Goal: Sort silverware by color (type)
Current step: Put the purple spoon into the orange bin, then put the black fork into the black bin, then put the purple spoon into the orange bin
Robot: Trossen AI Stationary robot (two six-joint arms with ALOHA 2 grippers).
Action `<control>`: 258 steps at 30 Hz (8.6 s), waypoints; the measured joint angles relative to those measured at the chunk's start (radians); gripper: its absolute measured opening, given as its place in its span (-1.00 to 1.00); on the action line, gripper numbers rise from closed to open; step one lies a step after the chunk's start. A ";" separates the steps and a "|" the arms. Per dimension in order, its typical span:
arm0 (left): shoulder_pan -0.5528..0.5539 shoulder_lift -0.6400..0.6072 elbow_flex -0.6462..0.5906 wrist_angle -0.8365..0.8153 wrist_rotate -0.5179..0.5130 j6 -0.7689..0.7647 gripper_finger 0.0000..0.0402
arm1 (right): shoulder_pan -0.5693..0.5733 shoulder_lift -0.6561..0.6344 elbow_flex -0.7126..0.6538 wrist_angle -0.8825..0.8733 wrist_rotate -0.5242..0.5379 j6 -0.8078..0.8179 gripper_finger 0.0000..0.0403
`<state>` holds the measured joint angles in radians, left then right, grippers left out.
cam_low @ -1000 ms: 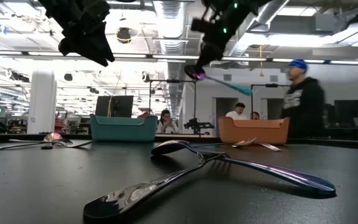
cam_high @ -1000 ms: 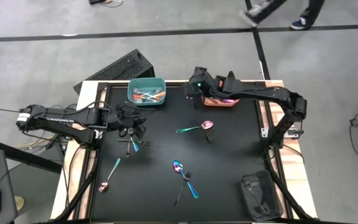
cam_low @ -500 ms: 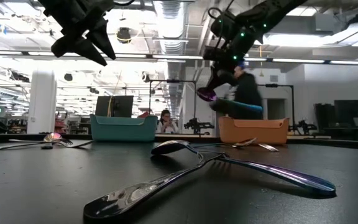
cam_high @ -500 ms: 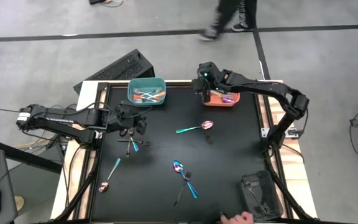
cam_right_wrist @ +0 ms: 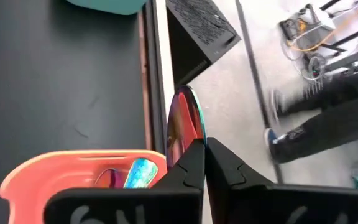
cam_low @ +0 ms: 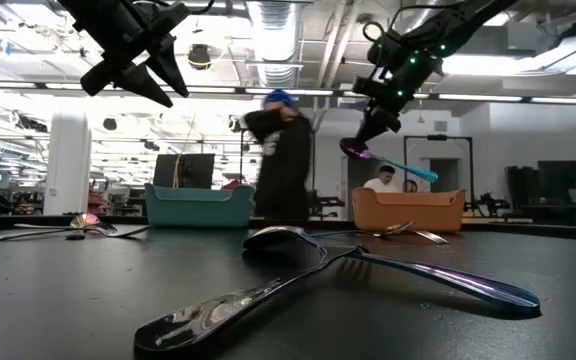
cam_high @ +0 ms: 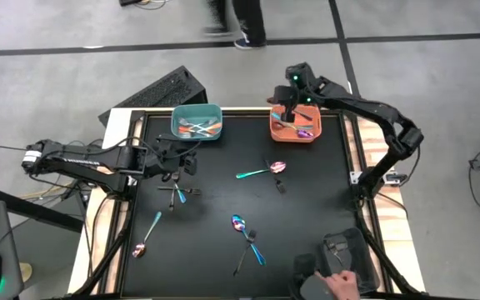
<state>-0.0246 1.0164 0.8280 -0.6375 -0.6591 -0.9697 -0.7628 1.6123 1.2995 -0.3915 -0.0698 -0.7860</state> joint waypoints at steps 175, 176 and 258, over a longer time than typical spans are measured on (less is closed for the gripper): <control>-0.052 0.116 -0.030 0.288 0.288 0.108 -0.28 | 0.686 0.255 -0.135 0.017 0.011 0.837 -0.04; -0.055 0.116 -0.030 0.287 0.288 0.108 -0.28 | 0.685 0.269 -0.130 0.016 0.012 0.852 -0.05; 0.146 0.106 -0.256 -0.161 0.309 -0.427 -0.28 | 0.365 -0.305 -0.243 -0.153 -0.015 1.003 -0.24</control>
<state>0.1211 1.1225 0.5721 -0.7988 -0.3499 -1.3965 -0.3981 1.3078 1.0565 -0.5446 -0.0845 0.2168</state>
